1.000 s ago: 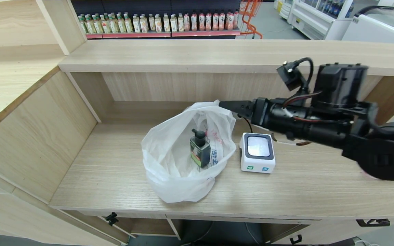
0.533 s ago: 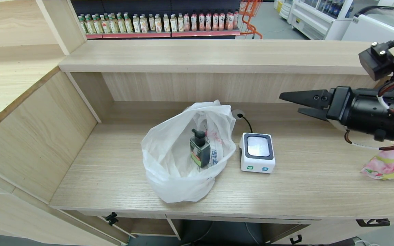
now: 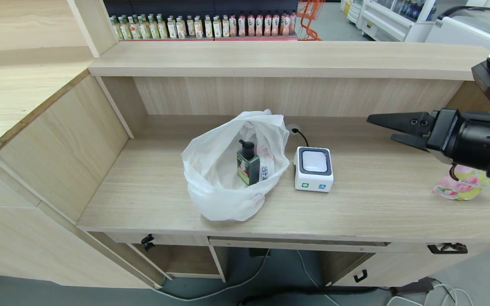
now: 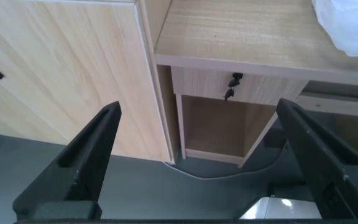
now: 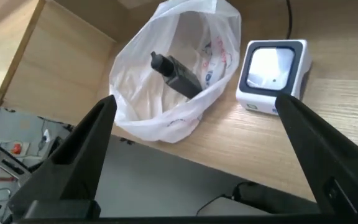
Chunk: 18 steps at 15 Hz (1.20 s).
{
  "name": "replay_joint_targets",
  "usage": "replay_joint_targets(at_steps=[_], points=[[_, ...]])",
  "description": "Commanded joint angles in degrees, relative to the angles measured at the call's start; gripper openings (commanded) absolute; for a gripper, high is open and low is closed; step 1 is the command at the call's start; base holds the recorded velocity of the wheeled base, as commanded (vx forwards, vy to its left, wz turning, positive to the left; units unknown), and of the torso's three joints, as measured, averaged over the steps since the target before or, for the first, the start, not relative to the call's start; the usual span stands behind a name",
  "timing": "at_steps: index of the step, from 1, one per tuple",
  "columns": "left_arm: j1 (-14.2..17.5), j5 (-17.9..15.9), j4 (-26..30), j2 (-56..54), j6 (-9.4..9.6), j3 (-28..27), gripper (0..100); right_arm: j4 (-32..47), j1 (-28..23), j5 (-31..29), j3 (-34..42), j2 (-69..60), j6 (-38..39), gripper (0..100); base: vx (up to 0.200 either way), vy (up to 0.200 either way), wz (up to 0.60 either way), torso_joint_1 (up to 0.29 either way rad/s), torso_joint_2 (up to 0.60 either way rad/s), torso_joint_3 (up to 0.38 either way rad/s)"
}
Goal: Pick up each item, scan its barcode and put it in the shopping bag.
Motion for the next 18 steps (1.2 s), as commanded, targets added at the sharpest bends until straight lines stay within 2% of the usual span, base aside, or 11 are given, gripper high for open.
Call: replay_joint_targets(at_steps=[1, 3, 5, 6, 7, 10, 14, 18], points=[[0.0, 0.0, 0.0, 0.0, 0.02, 0.0, 100, -0.1, -1.6, -0.7, -0.8, 0.2, 0.1, 100, 0.0, 0.0, 0.0, 0.0, 0.0, 0.0], [0.0, 0.0, 0.0, 0.0, 0.1, 0.0, 100, 1.0, -3.7, -4.4, -3.2, 1.0, 1.7, 100, 0.0, -0.2, 0.0, -0.002, 0.0, 0.002], [0.0, 0.0, 0.0, 0.0, 0.1, 0.0, 100, 3.6, -4.7, -5.6, -5.4, 1.1, 4.2, 100, 0.0, -0.2, 0.0, 0.01, 0.0, 0.002], [0.0, 0.0, 0.0, 0.0, 0.1, 0.0, 100, 13.6, -6.2, -7.1, -12.9, 1.0, 12.5, 100, 0.0, -0.2, 0.0, 0.002, 0.01, 0.002], [0.0, 0.0, 0.0, 0.0, 0.1, 0.0, 100, 19.1, -7.2, -8.8, -17.5, 1.5, 16.4, 100, 0.0, -0.2, 0.0, -0.002, 0.0, 0.012], [0.0, 0.0, 0.0, 0.0, 0.1, 0.0, 100, 30.8, -9.7, -11.8, -27.1, 3.9, 24.1, 100, 0.0, -0.2, 0.0, 0.005, 0.01, 0.001], [0.0, 0.0, 0.0, 0.0, 0.1, 0.0, 100, 43.1, -15.3, -12.9, -37.1, 9.9, 32.4, 100, 0.0, -0.2, 0.0, 0.002, 0.0, 0.004], [0.0, 0.0, 0.0, 0.0, 0.1, 0.0, 100, 49.9, -19.9, -12.8, -44.0, 15.0, 36.5, 100, 0.0, -0.2, 0.0, 0.004, 0.0, 0.001]])
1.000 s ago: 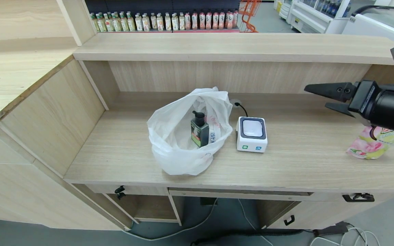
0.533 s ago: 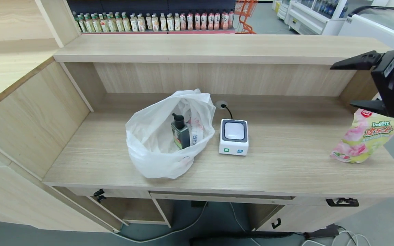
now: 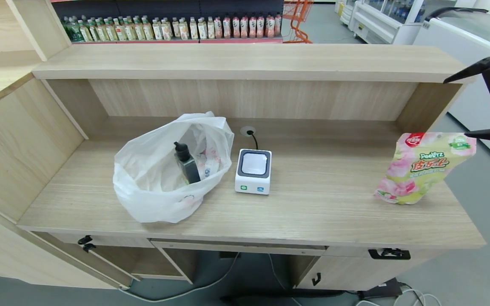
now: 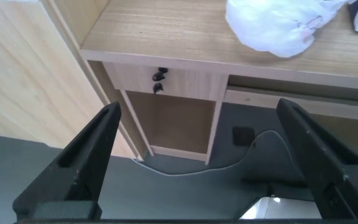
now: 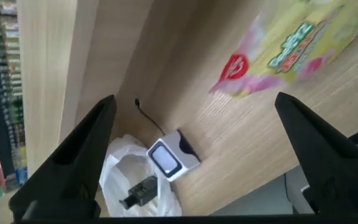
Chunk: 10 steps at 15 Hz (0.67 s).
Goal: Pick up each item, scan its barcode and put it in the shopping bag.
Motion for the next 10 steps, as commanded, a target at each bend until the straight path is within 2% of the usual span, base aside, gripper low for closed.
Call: replay_joint_targets(at_steps=[1, 3, 5, 10], points=[[0.1, 0.0, 0.0, 0.0, -0.01, 0.0, 100, 2.0, -1.7, 0.0, -3.0, 3.9, 1.1, 100, 0.0, -0.2, 0.0, 0.002, 0.0, 0.002], [0.0, 0.0, 0.0, -0.1, -0.18, 0.0, 100, 6.0, -1.9, 0.0, -4.2, 5.2, 3.3, 100, 0.0, -0.2, 0.0, 0.0, 0.0, 0.009], [0.0, 0.0, 0.0, -0.1, -0.18, 0.0, 100, 8.7, -1.9, 0.0, -4.3, 6.4, 4.4, 100, 0.0, 0.0, 0.0, 0.0, 0.0, 0.0], [0.0, 0.0, 0.0, -0.1, -0.18, 0.0, 100, 9.3, -2.0, 0.0, -4.3, 9.3, 4.9, 100, 0.0, 0.0, 0.0, 0.0, 0.0, 0.0]])
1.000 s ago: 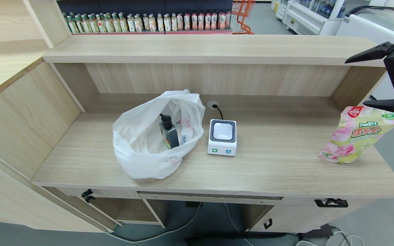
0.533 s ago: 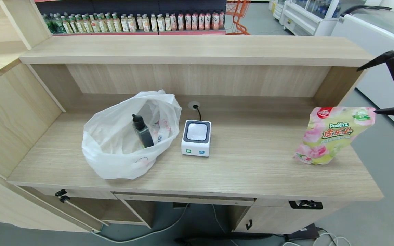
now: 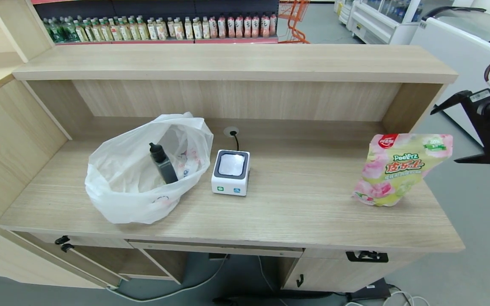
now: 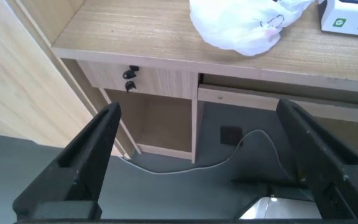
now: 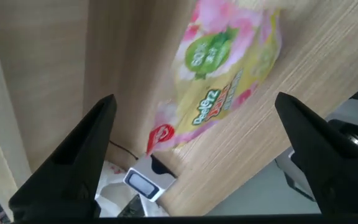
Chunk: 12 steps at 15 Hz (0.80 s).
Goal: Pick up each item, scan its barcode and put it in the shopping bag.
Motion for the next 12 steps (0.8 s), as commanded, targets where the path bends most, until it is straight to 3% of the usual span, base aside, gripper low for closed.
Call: replay_joint_targets(at_steps=[1, 8, 12], points=[[0.0, 0.0, 0.0, 0.0, -0.02, 0.0, 100, 0.7, 0.1, 0.0, 0.0, 1.9, 0.0, 100, 0.0, 0.0, 0.0, 0.0, 0.0, 0.0], [0.0, 0.0, 0.0, 0.0, -0.02, 0.0, 100, 1.9, -0.2, -1.9, 1.5, 9.3, 1.7, 100, 0.0, 0.0, 0.0, 0.0, 0.0, 0.0], [0.0, 0.0, 0.0, 0.0, -0.02, 0.0, 100, 1.5, 3.2, -6.4, 3.3, 13.1, 1.4, 100, 0.0, 0.0, 0.0, 0.0, 0.0, 0.0]])
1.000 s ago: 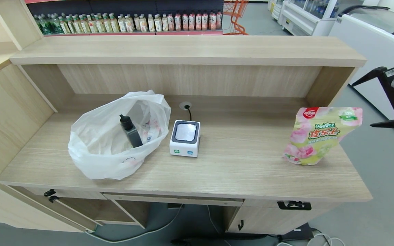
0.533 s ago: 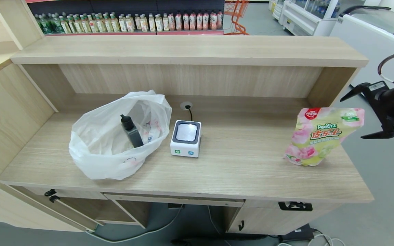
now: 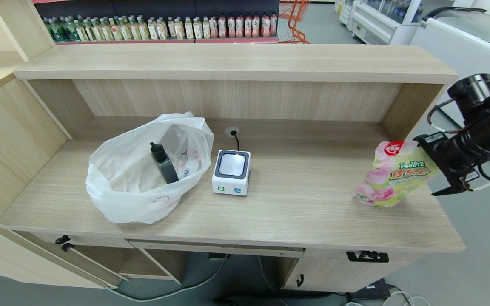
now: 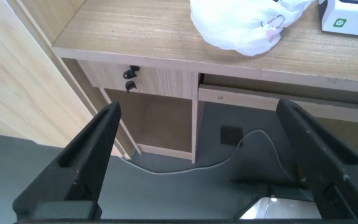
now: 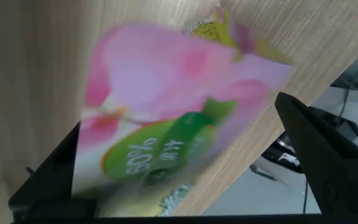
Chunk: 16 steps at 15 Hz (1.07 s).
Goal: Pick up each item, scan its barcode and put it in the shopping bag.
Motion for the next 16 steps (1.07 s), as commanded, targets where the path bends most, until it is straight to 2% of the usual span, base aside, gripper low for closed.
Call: replay_joint_targets(at_steps=[1, 2, 3, 8, 11, 13, 14, 16], points=[[0.0, 0.0, 0.0, 0.0, 0.0, 0.0, 100, -0.9, 1.6, -1.6, 0.6, 3.1, -0.1, 100, 0.0, 0.0, 0.0, 0.0, 0.0, 0.0], [0.0, 0.0, 0.0, 0.0, 0.0, 0.0, 100, -3.0, 2.1, -2.8, 1.2, 3.6, -0.1, 100, 0.0, 0.0, 0.0, 0.0, 0.0, 0.0], [0.0, 0.0, 0.0, 0.0, 0.0, 0.0, 100, -3.9, 2.3, -3.1, 1.7, 3.6, -0.3, 0, 0.0, 0.0, 0.0, 0.0, 0.0, 0.0], [0.1, 0.0, 0.0, 0.0, 0.0, 0.0, 100, -5.2, 2.8, -3.2, 2.8, 3.9, -8.4, 0, 0.0, 0.0, 0.0, 0.0, 0.0, 0.0], [0.0, 0.0, 0.0, 0.0, 0.0, 0.0, 100, -6.8, 2.8, -1.1, 2.0, 2.0, -14.9, 0, 0.0, 0.0, 0.0, 0.0, 0.0, 0.0], [0.0, 0.0, 0.0, 0.0, 0.0, 0.0, 100, -6.8, 1.7, 9.7, 1.9, -3.7, -25.0, 0, 0.0, 0.0, 0.0, 0.0, 0.0, 0.0], [0.0, 0.0, 0.0, 0.0, 0.0, 0.0, 100, -6.8, 0.9, 17.6, 1.9, -7.3, -31.6, 0, 0.0, 0.0, 0.0, 0.0, 0.0, 0.0], [0.0, 0.0, 0.0, 0.0, 0.0, 0.0, 100, -6.9, -3.4, 41.5, 3.0, -13.9, -46.0, 0, 0.0, 0.0, 0.0, 0.0, 0.0, 0.0]])
